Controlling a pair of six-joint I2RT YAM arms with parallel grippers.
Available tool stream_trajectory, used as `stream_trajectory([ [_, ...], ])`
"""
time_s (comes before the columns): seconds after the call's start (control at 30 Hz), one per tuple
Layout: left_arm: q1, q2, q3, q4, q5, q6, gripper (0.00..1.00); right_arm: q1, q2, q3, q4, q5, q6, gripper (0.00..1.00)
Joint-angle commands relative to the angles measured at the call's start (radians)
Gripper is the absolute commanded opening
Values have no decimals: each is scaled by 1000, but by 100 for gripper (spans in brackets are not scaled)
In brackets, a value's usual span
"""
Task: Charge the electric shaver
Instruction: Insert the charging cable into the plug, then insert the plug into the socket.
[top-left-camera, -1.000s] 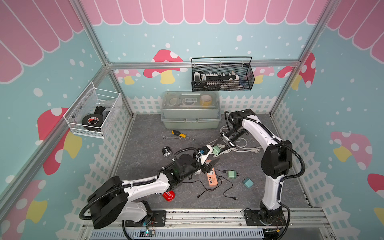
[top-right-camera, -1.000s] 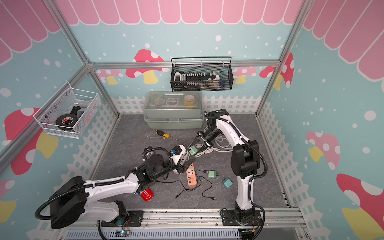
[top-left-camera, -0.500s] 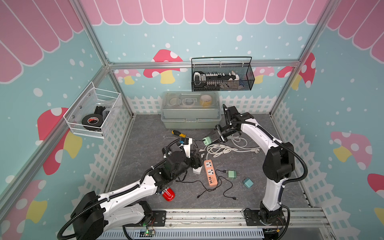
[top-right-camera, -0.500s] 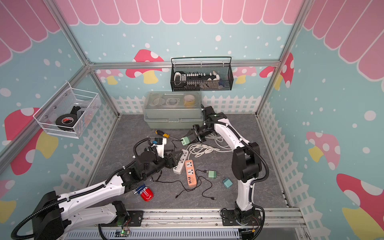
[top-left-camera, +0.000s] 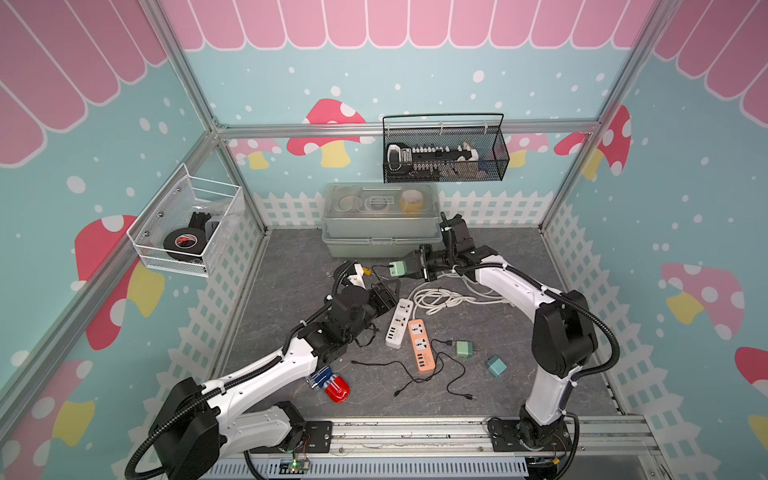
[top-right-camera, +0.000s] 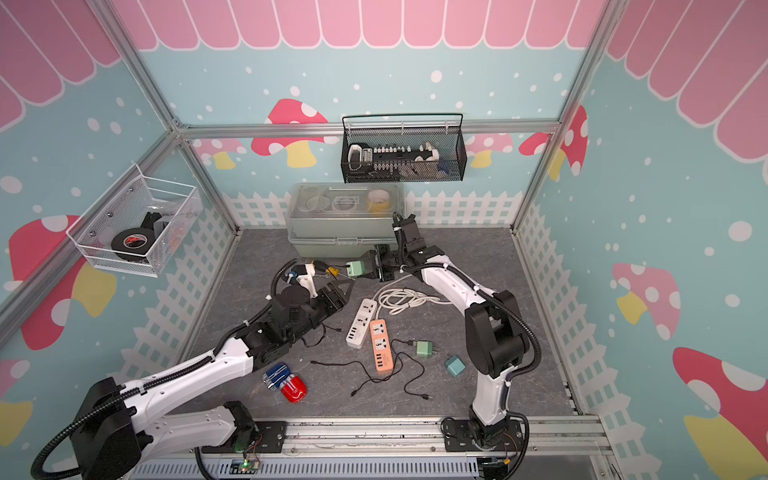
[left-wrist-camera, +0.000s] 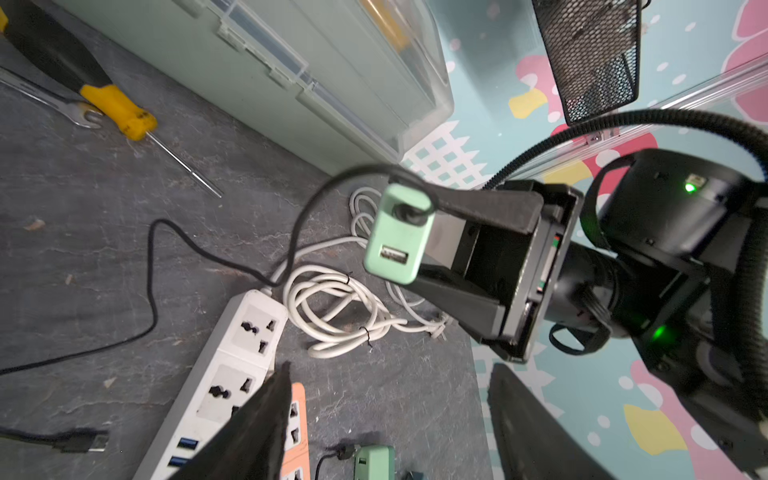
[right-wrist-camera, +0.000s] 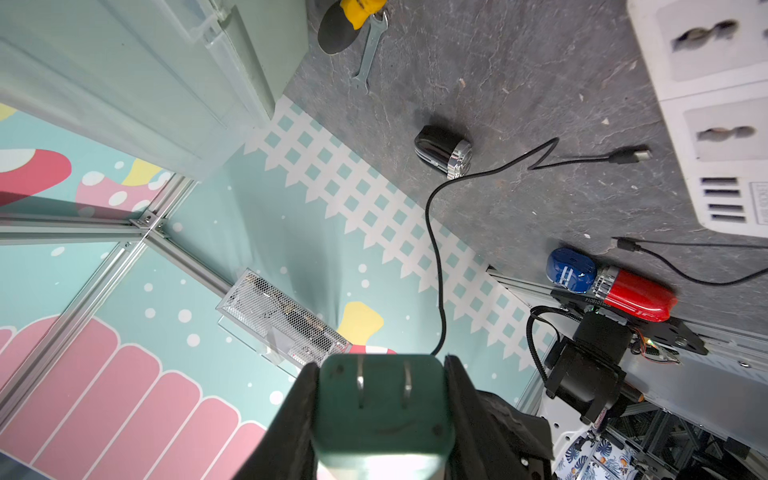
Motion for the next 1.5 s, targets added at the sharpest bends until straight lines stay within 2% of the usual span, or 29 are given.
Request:
stream_trajectory([
  [0.0,30,32,41,-9,-8,42,73,12,-47,-20,59,1,56,0],
  [0.2,62,109,103,4,48,98,69,27,-63,-39,89,-18,72,0],
  [0.4,65,137,153,-17,49,137,63,33,-79,-48,108,-21,81,0],
  [0.53,70,135,147,-3,50,140,57,37,-91,-65,129,-21,101,0],
  [0.67,69,139,147,5,64,141,46,36,-95,-75,161,-18,124,0],
  [0.93,69,150,133,36,76,132,47,38,-87,-62,207,-27,171,0],
  [1.2,71,175,148,70,67,142,42,44,-94,-76,248,-37,222,0],
  [1.33,71,177,154,78,56,149,34,44,-109,-87,242,-35,228,0],
  [1.47,75,165,154,83,49,160,18,45,-119,-107,240,-35,227,0],
])
